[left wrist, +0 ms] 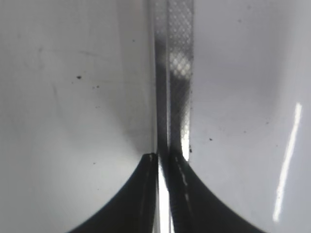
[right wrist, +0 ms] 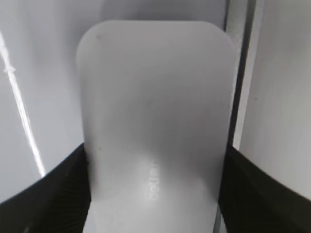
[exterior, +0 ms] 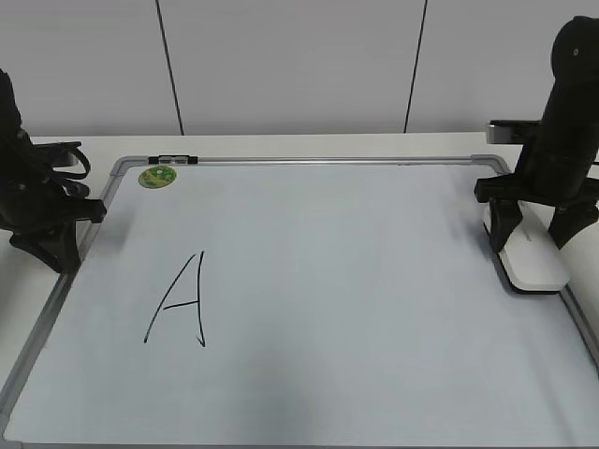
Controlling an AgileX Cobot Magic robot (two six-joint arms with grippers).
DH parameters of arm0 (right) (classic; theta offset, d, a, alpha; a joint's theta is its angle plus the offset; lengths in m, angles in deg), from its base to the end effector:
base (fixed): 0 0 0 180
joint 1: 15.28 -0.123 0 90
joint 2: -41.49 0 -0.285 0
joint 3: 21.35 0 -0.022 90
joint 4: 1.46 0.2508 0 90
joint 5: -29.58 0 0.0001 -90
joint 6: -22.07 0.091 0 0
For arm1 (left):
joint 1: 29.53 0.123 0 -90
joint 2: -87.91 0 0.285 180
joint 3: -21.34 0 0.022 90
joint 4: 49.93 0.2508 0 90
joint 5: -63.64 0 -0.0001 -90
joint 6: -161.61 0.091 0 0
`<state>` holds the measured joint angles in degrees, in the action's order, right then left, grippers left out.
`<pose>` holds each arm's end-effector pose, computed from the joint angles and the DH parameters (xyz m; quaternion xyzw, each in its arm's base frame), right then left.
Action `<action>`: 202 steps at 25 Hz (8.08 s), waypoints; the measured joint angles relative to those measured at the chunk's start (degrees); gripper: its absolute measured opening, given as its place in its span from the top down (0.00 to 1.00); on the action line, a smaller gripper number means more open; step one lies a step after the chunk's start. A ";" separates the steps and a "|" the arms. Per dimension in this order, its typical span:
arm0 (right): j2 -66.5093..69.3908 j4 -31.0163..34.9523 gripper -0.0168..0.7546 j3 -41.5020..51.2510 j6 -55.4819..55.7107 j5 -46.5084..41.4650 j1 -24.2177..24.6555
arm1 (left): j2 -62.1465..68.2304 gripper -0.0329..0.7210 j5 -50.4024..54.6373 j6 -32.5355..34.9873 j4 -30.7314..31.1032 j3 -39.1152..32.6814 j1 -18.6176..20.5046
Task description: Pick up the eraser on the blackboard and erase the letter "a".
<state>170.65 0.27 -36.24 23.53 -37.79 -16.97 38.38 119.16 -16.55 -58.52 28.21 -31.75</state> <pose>0.4147 0.0148 0.1700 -0.0040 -0.9998 -0.0135 0.0147 0.4071 -0.0270 0.1291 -0.0066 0.9980 -0.0621 0.0075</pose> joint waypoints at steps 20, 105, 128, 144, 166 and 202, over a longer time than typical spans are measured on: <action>0.31 3.16 0.30 -0.28 -2.46 -0.56 2.72 | 0.00 0.87 0.00 0.00 0.00 0.00 0.00; -101.51 -3.06 0.22 61.72 4.83 6.01 -11.90 | -112.61 0.23 14.89 -4.30 15.09 -50.71 -7.48; -111.01 -6.05 0.22 63.59 4.72 2.65 -11.90 | -114.22 0.26 8.31 -4.41 14.89 -54.80 -7.87; -111.01 -6.17 0.22 63.59 4.72 2.58 -11.90 | -114.22 0.32 7.86 -4.41 14.77 -54.80 -7.87; -122.06 -6.06 0.22 64.05 4.72 2.16 -2.46 | -119.57 0.34 7.59 -4.41 14.66 -54.80 -1.33; -122.29 -6.06 0.22 64.05 4.72 2.08 -2.44 | -122.15 0.43 7.59 -4.41 14.66 -54.80 -1.33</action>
